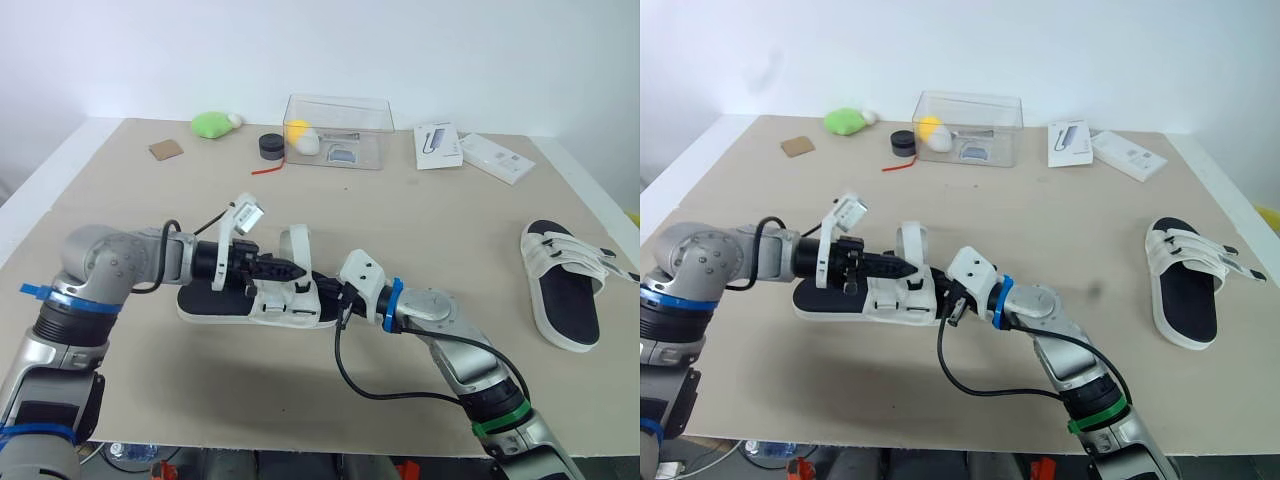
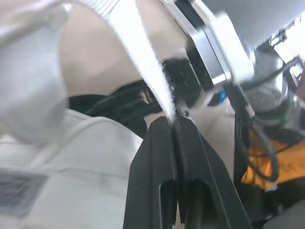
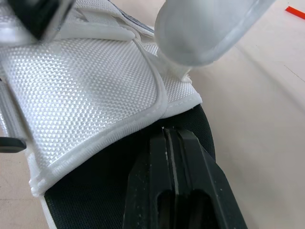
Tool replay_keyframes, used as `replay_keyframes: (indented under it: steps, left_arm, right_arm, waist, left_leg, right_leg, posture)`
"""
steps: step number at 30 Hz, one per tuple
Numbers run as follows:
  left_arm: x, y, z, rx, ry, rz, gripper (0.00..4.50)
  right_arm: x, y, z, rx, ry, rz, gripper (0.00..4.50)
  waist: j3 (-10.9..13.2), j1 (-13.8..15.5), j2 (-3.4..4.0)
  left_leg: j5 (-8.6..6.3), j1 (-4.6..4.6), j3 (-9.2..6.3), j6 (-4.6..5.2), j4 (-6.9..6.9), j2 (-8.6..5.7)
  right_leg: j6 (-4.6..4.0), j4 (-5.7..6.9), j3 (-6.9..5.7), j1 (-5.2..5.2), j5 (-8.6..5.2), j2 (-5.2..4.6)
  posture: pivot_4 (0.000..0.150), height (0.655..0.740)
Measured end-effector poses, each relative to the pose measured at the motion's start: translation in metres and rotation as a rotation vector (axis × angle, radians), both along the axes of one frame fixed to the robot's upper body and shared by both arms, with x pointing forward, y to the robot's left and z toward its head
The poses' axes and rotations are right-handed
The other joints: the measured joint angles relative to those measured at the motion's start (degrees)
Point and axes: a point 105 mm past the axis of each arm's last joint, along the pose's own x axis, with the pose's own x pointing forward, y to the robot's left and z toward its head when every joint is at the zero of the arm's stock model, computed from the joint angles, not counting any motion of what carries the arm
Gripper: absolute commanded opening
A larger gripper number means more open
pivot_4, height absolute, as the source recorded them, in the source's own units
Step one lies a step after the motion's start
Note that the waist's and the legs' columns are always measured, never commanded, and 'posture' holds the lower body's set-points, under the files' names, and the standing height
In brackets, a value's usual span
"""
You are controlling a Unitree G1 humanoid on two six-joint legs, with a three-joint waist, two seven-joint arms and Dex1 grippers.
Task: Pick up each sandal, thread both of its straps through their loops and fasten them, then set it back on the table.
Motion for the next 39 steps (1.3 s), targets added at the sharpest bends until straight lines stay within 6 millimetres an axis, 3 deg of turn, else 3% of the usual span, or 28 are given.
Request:
replay_keyframes:
  steps: [4, 8, 21, 39]
  left_arm:
    - [-0.002, 0.002, -0.014, -0.032, 0.154, -0.02, 0.08]
    - [-0.006, 0.0, -0.017, -0.026, 0.192, -0.06, 0.08]
    - [-0.005, -0.01, -0.026, 0.017, 0.172, -0.098, 0.08]
    - [0.003, -0.012, -0.02, -0.006, 0.181, -0.072, 0.08]
  right_arm:
    - [0.0, 0.001, 0.0, 0.002, -0.002, 0.001, 0.0]
    - [0.0, 0.001, 0.001, 0.003, -0.003, 0.002, 0.0]
    - [-0.002, 0.002, 0.001, 0.004, -0.003, -0.001, 0.0]
    - [-0.002, 0.002, 0.001, 0.005, -0.006, 0.001, 0.0]
  waist:
    - [0.0, -0.5, 0.0]
    - [0.0, -0.6, 0.0]
    - [0.0, -0.6, 0.0]
    - [0.0, -0.7, 0.0]
  left_leg:
    - [0.0, -0.05, -0.01, 0.0, -0.03, 0.0]
    - [0.0, -0.09, -0.02, 0.0, -0.04, 0.0]
    - [0.0, -0.11, -0.02, -0.01, -0.15, 0.0]
    - [-0.01, -0.12, -0.02, -0.01, -0.21, 0.0]
  right_leg:
    - [0.0, 0.0, -0.01, -0.04, 0.0, 0.0]
    - [0.0, -0.01, -0.01, -0.08, 0.0, 0.0]
    - [-0.01, -0.08, -0.01, -0.11, -0.01, -0.01]
    - [-0.01, -0.11, -0.02, -0.15, -0.01, 0.0]
  posture:
    - [0.15, 0.74]
    - [0.15, 0.74]
    - [0.15, 0.74]
    - [0.15, 0.74]
